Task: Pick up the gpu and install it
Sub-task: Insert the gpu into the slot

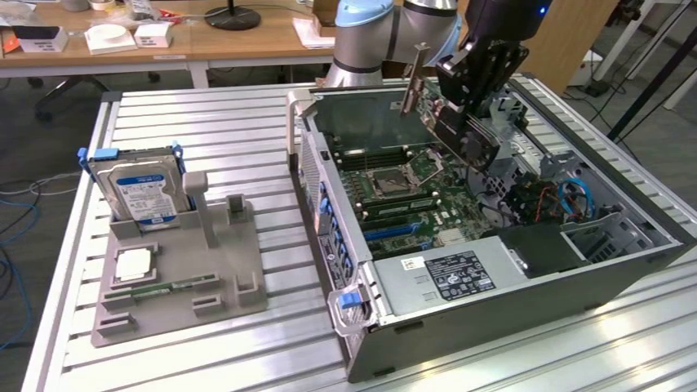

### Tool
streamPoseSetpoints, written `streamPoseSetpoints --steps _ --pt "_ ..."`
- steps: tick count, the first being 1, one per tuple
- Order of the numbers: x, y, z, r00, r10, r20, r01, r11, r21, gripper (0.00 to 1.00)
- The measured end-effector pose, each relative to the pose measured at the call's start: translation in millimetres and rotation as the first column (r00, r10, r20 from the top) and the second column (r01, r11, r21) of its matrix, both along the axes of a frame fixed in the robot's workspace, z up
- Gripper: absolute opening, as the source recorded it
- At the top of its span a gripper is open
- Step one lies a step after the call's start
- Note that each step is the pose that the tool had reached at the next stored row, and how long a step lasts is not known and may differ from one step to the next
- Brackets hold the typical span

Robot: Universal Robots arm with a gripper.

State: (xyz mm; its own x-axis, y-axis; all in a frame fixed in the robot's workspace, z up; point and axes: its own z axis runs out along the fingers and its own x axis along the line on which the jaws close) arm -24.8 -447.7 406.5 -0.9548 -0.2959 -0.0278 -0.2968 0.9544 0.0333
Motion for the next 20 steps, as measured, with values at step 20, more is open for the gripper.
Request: streamPoseSetpoints --steps 20 --pt "0.0 0.0 0.0 0.9996 0.029 0.0 -0.029 0.9996 0.0 0.26"
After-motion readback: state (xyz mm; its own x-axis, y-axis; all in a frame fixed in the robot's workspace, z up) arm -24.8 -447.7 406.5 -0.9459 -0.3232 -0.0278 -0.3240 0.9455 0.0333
